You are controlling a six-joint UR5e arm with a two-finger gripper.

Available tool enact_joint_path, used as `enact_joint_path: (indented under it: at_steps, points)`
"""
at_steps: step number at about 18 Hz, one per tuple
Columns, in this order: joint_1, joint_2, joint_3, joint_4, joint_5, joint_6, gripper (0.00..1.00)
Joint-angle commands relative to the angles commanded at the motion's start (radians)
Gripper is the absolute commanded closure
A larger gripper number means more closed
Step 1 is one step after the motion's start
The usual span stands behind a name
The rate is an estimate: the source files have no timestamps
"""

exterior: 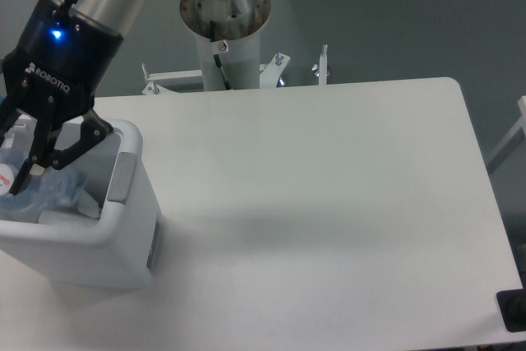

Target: Place the trash in the trash can

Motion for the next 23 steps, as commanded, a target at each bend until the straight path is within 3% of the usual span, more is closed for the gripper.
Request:
enact_joint_path:
  at_steps: [6, 9, 14, 18, 23]
  points:
    - [0.031, -0.006, -0.002, -0.002, 0.009, -0.002, 0.0]
    - [0.112, -0.012, -0.034, 0.003, 0.011, 0.023, 0.0]
    - [0.268, -0.011, -0.139, -0.002, 0.026, 0.213, 0.0]
    - [0.304, -0.043, -0.159, -0.003, 0.288, 0.282, 0.0]
    - [0.342, -0.098, -0.21, -0.003, 0.448, 0.365, 0.0]
